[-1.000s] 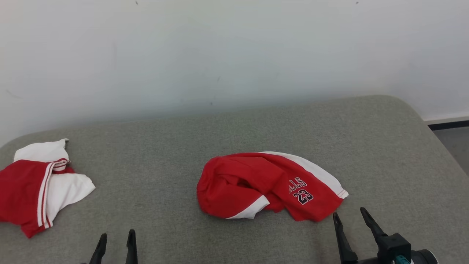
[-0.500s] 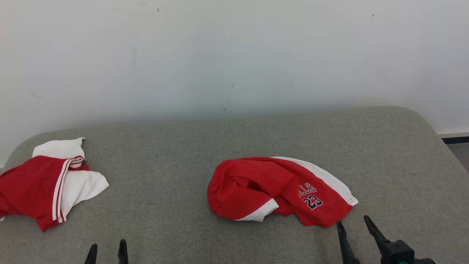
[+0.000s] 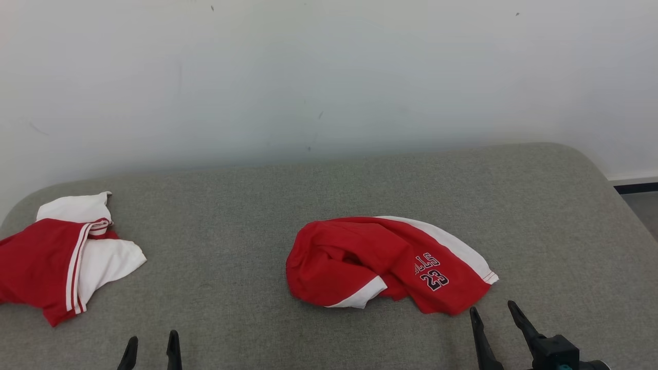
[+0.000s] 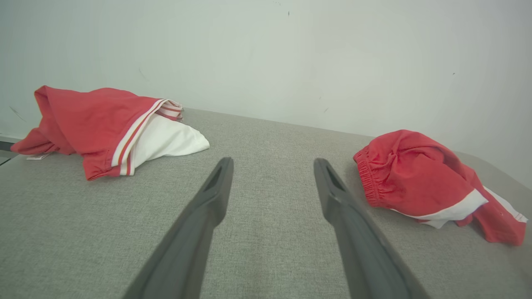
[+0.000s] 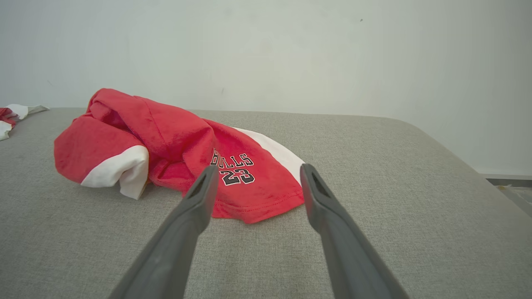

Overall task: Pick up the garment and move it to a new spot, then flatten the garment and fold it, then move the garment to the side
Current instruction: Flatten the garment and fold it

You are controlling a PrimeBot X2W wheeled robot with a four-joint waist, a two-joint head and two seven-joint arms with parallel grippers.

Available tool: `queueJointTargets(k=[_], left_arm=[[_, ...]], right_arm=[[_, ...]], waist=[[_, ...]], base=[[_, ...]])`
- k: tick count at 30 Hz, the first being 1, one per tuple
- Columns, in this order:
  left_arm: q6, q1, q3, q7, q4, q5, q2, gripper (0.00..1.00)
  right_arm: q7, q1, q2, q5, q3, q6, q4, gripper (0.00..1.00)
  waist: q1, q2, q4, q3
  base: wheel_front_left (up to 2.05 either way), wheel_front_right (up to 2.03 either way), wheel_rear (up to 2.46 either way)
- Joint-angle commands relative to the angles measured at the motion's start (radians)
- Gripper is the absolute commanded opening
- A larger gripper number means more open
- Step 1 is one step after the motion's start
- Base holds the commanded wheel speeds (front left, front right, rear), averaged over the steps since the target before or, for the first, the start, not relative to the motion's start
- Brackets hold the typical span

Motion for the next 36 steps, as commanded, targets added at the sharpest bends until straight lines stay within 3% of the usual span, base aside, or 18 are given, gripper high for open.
queueJointTargets(k=[1,13,17,25,31,36], left_arm=[[-0.001,-0.013,0.006,-0.001,0.004,0.005,-0.003,1.0],[-0.012,-0.037,0.011,-0.001,0.03,0.011,-0.007,1.0],[-0.018,-0.084,0.004,0.046,0.051,-0.004,0.006,1.0],[-0.013,-0.306,0.002,0.293,0.148,-0.061,0.031,1.0],[-0.002,-0.536,-0.007,0.509,0.301,-0.113,0.037,1.0],[0.045,-0.671,-0.006,0.648,0.416,-0.127,0.05,1.0]], right_arm=[[-0.007,-0.005,-0.001,0.008,0.0,-0.002,0.001,1.0],[-0.009,-0.021,-0.001,0.015,0.017,-0.002,0.01,1.0],[-0.008,-0.032,-0.001,0.017,0.035,-0.002,0.011,1.0],[-0.007,-0.055,-0.001,0.016,0.066,-0.002,0.014,1.0],[-0.003,-0.076,-0.001,0.015,0.1,-0.002,0.012,1.0],[0.0,-0.103,-0.001,0.023,0.165,-0.002,0.01,1.0]], waist=[[0.0001,0.0,0.001,0.002],[0.0001,0.0,-0.017,0.015],[0.0001,0.0,-0.045,0.026],[0.0001,0.0,-0.113,0.065],[0.0001,0.0,-0.191,0.108],[0.0001,0.0,-0.287,0.14]], base=[[0.0,0.0,0.0],[0.0,0.0,0.0],[0.0,0.0,0.0],[0.0,0.0,0.0],[0.0,0.0,0.0],[0.0,0.0,0.0]])
